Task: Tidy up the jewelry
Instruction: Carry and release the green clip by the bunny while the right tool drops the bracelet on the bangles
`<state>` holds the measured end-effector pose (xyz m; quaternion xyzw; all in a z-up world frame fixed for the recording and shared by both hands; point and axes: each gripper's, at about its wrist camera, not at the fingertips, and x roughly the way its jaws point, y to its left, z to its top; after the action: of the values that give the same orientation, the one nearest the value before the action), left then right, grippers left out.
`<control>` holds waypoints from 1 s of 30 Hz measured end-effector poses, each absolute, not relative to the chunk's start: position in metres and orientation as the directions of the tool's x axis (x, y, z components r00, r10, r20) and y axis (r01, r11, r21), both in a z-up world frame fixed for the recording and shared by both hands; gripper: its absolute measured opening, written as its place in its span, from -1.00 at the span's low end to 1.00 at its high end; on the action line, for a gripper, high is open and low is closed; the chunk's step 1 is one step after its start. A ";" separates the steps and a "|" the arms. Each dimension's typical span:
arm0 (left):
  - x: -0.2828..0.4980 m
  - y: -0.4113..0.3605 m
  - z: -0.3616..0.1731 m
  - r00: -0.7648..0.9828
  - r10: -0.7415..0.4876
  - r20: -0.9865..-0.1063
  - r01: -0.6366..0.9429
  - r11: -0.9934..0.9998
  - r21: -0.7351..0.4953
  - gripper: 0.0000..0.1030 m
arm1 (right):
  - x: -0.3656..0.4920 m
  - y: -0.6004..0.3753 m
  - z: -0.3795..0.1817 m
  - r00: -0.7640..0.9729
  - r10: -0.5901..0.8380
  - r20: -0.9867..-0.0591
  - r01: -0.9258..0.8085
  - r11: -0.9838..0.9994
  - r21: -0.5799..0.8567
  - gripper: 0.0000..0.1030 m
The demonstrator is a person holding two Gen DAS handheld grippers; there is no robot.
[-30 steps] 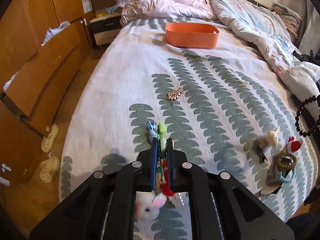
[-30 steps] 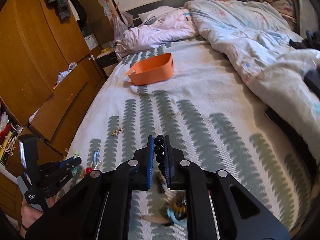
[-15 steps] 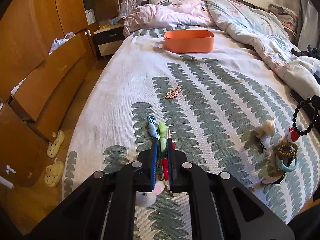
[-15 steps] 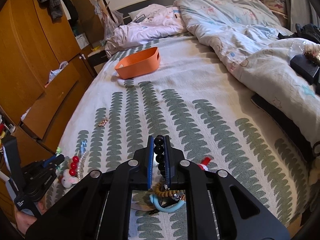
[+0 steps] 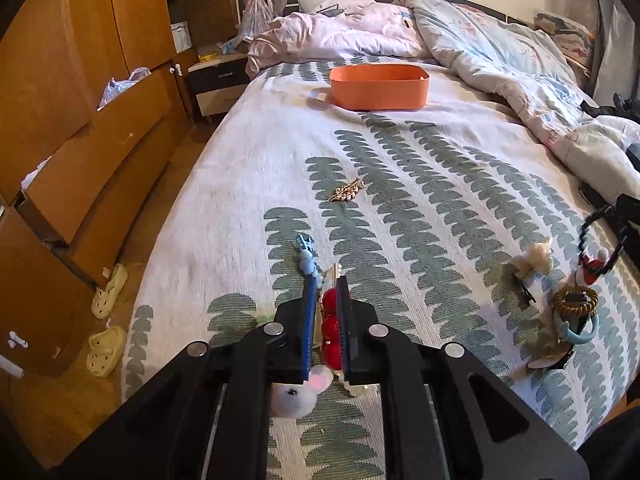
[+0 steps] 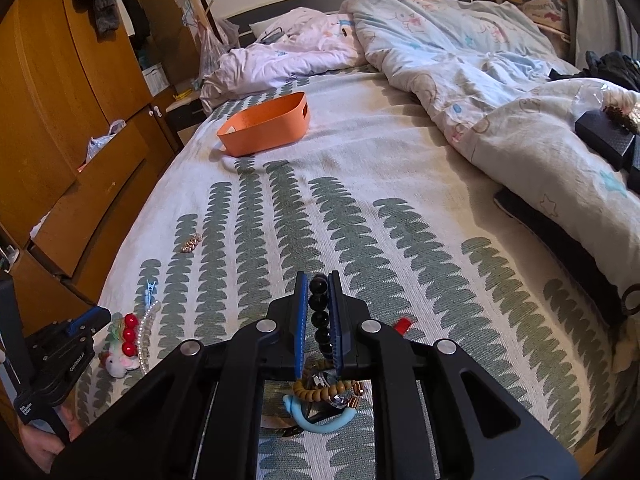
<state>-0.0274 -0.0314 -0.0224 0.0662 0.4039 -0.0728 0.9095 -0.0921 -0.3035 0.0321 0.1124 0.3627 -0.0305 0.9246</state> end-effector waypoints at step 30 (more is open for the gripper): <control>-0.041 -0.008 -0.019 0.681 -0.071 -0.729 0.137 0.990 0.031 0.43 | -0.133 -0.296 0.014 0.734 -0.004 -0.680 0.138 0.980 0.144 -0.27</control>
<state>-0.0406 -0.0082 -0.0190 0.0416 0.3955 -0.0570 0.9157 -0.1332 -0.2959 0.0136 0.0928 0.3630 -0.0382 0.9264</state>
